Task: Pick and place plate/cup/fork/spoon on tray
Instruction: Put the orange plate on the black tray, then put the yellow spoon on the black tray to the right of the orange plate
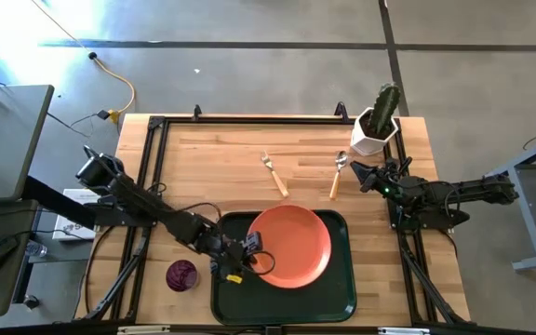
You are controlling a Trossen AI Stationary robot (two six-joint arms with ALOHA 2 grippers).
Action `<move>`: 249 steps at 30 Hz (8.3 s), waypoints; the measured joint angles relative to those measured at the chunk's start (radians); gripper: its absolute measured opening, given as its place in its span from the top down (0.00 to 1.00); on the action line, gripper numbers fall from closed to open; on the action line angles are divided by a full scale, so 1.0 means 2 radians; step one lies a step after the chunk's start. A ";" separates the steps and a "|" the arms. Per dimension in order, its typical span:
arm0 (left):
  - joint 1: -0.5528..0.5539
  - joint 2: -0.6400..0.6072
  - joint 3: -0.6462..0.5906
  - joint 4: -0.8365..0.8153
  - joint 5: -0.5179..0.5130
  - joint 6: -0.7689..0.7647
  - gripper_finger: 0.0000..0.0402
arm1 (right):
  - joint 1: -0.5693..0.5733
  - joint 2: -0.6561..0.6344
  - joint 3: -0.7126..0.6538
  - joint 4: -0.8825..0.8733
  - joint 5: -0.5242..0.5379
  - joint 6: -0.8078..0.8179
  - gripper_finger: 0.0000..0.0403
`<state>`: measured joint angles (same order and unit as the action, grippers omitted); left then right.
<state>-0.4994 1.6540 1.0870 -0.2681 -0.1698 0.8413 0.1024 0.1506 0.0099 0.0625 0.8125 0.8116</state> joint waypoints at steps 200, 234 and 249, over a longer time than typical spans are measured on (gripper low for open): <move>0.453 -0.237 0.208 -0.611 -0.178 -0.617 0.83 | -0.260 0.761 0.471 -0.462 -0.380 0.144 0.55; 0.453 -0.237 0.208 -0.592 -0.178 -0.616 0.83 | -0.304 0.782 0.433 -0.412 -0.433 0.119 0.92; 0.453 -0.237 0.208 -0.592 -0.178 -0.616 0.83 | -0.279 0.718 0.427 -0.416 -0.407 0.136 0.93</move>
<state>0.4061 1.1805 1.5021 -1.4521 -0.5262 -0.3904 -0.4553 1.5864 0.8646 -0.7685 -0.0016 1.0833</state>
